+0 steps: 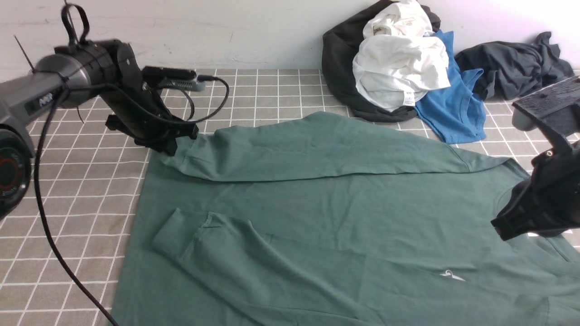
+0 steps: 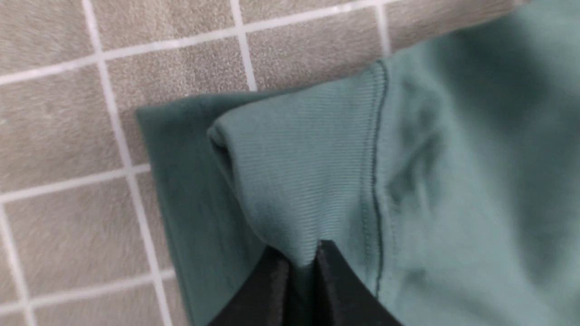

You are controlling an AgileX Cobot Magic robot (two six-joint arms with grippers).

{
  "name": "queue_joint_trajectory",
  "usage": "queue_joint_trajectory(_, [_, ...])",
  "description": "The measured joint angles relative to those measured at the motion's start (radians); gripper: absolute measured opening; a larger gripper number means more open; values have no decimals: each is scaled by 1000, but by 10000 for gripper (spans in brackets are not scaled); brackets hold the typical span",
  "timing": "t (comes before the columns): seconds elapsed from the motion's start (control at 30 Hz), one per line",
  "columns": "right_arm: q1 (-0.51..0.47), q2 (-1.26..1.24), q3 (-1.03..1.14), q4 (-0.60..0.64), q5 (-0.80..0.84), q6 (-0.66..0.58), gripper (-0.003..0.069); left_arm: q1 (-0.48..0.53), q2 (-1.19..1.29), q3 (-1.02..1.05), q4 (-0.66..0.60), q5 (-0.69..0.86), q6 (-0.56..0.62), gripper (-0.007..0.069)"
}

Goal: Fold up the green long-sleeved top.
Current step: Use the left arm to clamp the cuff farthest from it, then use the left arm to drag and drop the cuff onto the cuff closest to the left arm

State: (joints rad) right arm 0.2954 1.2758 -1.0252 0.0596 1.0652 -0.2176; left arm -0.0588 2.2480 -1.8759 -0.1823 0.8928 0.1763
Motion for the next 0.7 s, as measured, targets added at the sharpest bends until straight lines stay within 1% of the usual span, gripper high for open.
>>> queue_joint_trajectory(0.13, [0, 0, -1, 0, 46, -1, -16, 0, -113, 0, -66, 127, 29, 24])
queue_joint_trajectory(0.2, [0, 0, -3, 0, 111, -5, -16, 0, -178, 17, -111, 188, 36, 24])
queue_joint_trajectory(0.23, [0, 0, -3, 0, 117, -5, -16, 0, -193, 24, -116, 192, 37, 24])
queue_joint_trajectory(0.33, [0, -7, -3, 35, 166, -13, -16, 12, -341, 160, -185, 230, 36, 24])
queue_joint_trajectory(0.37, [0, -9, -3, 38, 166, -13, -16, 14, -349, 170, -186, 230, 36, 24])
queue_joint_trajectory(0.47, [0, -41, -3, 105, 168, -44, -16, 16, -485, 364, -202, 222, 47, 24])
queue_joint_trajectory(0.5, [0, -43, -3, 105, 168, -47, -16, 16, -501, 377, -203, 222, 50, 24])
queue_joint_trajectory(0.57, [1, -66, -3, 151, 171, -77, -16, 16, -593, 556, -220, 184, 72, 24])
queue_joint_trajectory(0.63, [4, -73, -3, 165, 174, -88, -16, 16, -632, 637, -225, 155, 77, 24])
queue_joint_trajectory(0.67, [26, -81, -3, 167, 175, -91, -16, 16, -680, 749, -225, 103, 79, 24])
queue_joint_trajectory(0.7, [36, -81, -3, 166, 175, -92, -16, 16, -692, 783, -225, 86, 80, 24])
